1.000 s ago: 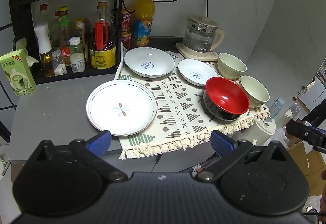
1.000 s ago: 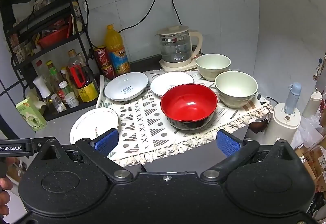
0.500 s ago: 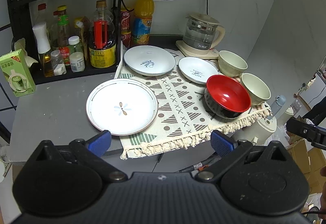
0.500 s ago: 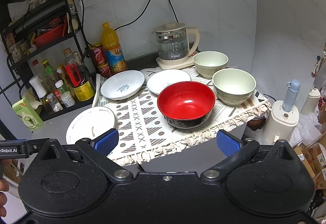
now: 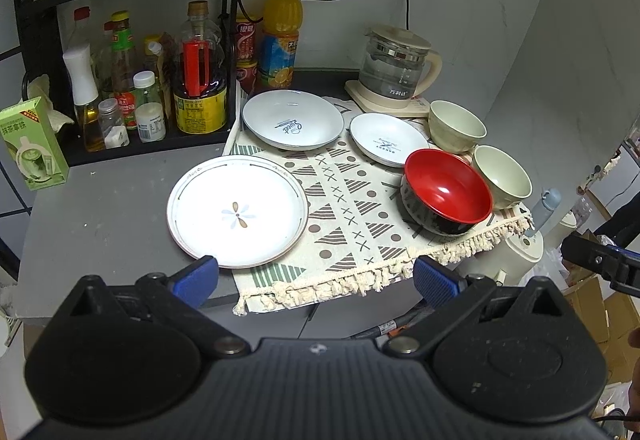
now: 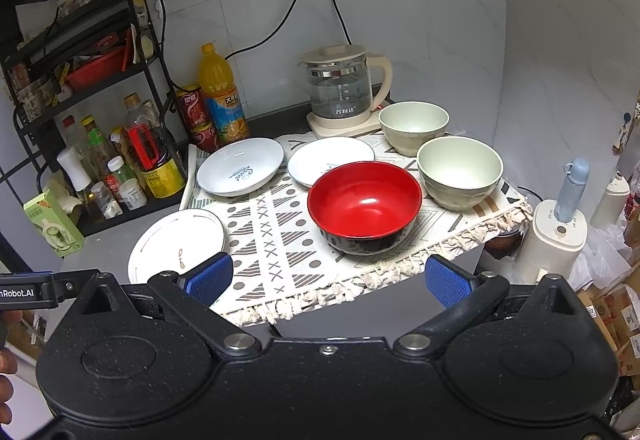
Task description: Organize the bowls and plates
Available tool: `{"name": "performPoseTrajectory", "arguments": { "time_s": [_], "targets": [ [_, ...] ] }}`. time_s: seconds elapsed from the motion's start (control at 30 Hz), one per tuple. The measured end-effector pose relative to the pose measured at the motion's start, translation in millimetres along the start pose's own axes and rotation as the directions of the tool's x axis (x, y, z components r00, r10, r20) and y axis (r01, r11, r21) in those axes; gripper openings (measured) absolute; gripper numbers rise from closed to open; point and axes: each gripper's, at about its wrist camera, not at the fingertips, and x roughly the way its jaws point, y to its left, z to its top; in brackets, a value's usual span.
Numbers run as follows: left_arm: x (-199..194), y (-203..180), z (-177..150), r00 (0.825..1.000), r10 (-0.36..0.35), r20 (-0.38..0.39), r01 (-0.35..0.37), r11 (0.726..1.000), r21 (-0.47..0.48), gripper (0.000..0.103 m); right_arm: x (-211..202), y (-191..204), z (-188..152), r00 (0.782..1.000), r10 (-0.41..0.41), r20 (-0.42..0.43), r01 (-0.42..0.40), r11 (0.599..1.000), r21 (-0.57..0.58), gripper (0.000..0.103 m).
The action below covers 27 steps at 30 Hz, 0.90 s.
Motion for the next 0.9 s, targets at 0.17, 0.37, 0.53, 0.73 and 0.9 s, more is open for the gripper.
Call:
{"name": "performPoseTrajectory", "arguments": {
  "time_s": [0.17, 0.37, 0.53, 0.73, 0.9],
  "targets": [
    [-0.1, 0.9, 0.6, 1.000, -0.002, -0.001, 0.002, 1.000, 0.001, 0.103, -0.1, -0.4, 0.7, 1.000, 0.000, 0.000, 0.000, 1.000, 0.001, 0.103],
    [-0.8, 0.2, 0.3, 1.000, 0.000, 0.001, 0.000, 1.000, -0.002, 0.103, -0.8, -1.3, 1.1, 1.000, -0.002, -0.001, 0.002, 1.000, -0.003, 0.103],
    [-1.6, 0.3, -0.7, 1.000, 0.001, 0.004, -0.001, 1.000, -0.009, 0.103, -1.4, -1.9, 1.2, 1.000, -0.002, 0.000, 0.002, 1.000, -0.003, 0.103],
    [-4.4, 1.1, -2.7, 1.000, 0.003, 0.009, -0.002, 1.000, -0.017, 0.103, -1.9, -1.5, 1.4, 1.000, -0.003, -0.001, 0.003, 1.000, -0.005, 0.103],
    [-10.6, 2.2, -6.8, 1.000, 0.011, 0.018, -0.010, 1.000, -0.025, 0.103, -4.1, -4.9, 0.5, 1.000, -0.003, -0.005, 0.003, 1.000, -0.013, 0.103]
  ]
}}
